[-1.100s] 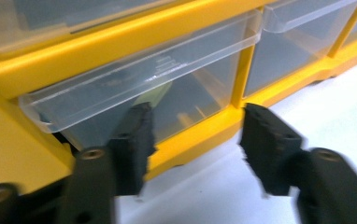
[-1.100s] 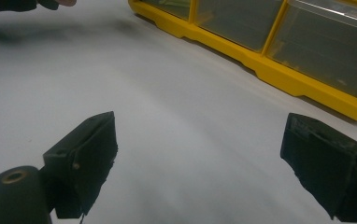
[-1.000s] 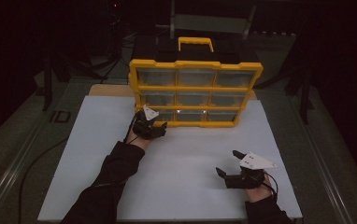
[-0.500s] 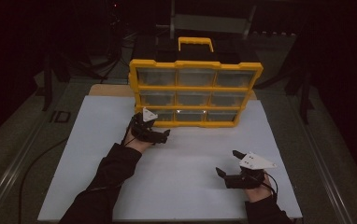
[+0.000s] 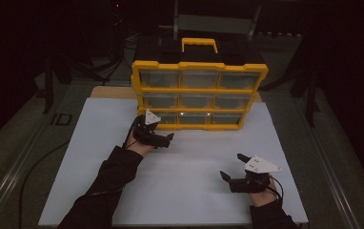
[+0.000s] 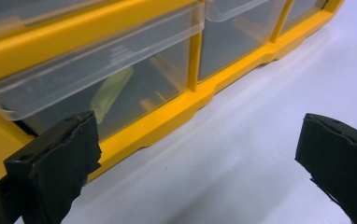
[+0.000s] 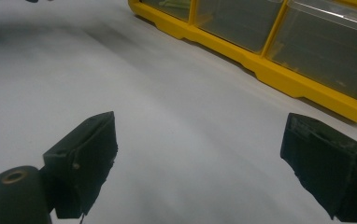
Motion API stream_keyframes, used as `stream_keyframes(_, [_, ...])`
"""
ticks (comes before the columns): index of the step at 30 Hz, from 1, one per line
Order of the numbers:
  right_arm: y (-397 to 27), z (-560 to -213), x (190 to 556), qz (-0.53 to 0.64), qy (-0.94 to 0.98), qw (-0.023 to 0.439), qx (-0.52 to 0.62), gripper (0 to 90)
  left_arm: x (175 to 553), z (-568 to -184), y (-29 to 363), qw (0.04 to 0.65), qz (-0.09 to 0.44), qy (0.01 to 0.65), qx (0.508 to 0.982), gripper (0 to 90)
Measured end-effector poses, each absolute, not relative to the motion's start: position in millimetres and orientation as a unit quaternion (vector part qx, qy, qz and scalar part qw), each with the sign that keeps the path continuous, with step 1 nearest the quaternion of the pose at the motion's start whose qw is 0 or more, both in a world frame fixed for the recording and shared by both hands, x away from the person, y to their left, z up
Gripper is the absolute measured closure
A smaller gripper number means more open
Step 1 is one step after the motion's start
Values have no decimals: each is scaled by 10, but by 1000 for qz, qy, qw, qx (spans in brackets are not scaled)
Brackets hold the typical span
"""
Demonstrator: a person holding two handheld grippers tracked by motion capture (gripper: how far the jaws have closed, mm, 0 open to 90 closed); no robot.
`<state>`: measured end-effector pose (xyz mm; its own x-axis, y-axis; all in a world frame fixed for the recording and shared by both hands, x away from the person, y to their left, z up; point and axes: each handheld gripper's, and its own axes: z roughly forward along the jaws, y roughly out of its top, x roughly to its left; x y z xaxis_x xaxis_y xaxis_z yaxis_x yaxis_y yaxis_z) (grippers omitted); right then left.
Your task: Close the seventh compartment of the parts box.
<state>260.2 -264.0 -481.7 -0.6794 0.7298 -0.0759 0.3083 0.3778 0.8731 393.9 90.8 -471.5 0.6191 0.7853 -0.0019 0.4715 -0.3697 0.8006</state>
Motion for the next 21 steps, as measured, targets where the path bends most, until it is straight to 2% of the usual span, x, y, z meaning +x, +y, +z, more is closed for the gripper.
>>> stream_keyframes(21, [-2647, -4807, 2595, 455, 795, 234, 326, 110, 3853, -4512, 984, 442, 180, 370, 797, 0])
